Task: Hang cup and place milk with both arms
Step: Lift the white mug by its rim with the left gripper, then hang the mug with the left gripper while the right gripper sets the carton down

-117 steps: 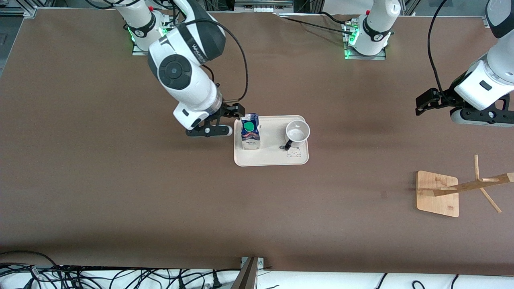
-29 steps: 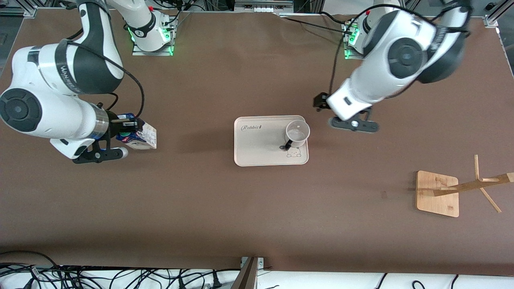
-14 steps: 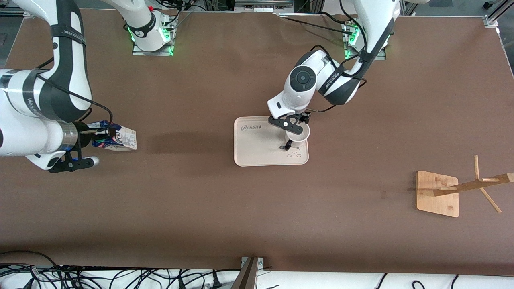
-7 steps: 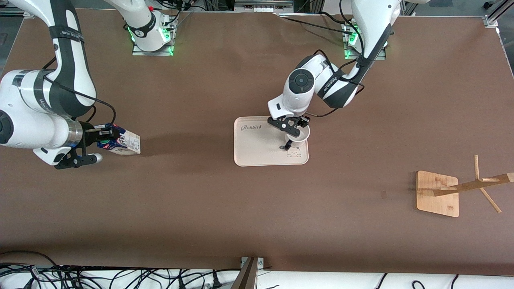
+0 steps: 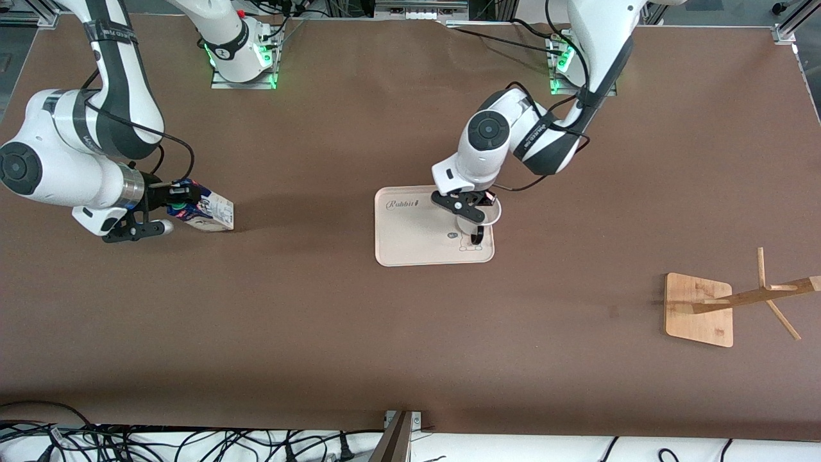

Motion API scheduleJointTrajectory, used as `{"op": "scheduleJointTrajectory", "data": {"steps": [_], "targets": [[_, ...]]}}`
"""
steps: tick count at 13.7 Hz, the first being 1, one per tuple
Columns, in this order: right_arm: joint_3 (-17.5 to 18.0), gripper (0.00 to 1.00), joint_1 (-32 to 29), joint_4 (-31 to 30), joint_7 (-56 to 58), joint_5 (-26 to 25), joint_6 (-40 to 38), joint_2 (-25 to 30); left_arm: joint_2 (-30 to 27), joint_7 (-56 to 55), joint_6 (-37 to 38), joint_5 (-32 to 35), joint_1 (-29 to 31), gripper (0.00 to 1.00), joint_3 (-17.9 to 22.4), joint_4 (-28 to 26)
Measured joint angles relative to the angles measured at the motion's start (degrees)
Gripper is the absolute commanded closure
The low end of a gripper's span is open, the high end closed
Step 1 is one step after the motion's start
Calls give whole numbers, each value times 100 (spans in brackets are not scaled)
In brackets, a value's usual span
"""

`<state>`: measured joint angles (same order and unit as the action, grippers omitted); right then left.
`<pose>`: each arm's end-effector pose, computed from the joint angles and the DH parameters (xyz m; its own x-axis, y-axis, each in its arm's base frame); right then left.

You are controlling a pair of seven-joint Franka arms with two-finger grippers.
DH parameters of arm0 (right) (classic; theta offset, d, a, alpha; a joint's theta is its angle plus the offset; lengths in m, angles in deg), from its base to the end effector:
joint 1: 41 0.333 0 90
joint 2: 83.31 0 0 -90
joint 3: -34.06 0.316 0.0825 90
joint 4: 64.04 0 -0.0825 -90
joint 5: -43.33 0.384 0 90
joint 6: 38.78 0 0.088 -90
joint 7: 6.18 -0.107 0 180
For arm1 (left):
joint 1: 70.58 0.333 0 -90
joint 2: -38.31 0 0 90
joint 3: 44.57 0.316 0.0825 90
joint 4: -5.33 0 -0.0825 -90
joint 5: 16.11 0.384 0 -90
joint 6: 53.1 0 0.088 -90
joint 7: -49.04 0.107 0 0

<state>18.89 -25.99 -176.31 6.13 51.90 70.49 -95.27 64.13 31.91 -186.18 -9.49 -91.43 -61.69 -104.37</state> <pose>0.5678 0.0135 0.3552 0.9609 0.1531 -0.2306 0.1275 -0.9843 -0.1220 0.4991 -0.3754 0.2660 0.9137 -0.4052 -0.0307 -0.4040 -0.9139 0.0385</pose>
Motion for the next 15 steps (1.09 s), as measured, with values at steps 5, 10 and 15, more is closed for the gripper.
{"op": "scheduleJointTrajectory", "data": {"steps": [5, 10, 15], "targets": [[86, 60, -134, -294, 0, -5, 130, 79, -1067, -6, 203, 3, 874, 100, 25, 116], [93, 45, -213, -448, 4, -9, 370, 75, -1920, 702, 608, 7, 1956, 100, 558, 283], [94, 0, -354, -480, 4, -9, 448, 32, -1931, 2091, 783, -412, 2070, 100, 1565, 493]]}}
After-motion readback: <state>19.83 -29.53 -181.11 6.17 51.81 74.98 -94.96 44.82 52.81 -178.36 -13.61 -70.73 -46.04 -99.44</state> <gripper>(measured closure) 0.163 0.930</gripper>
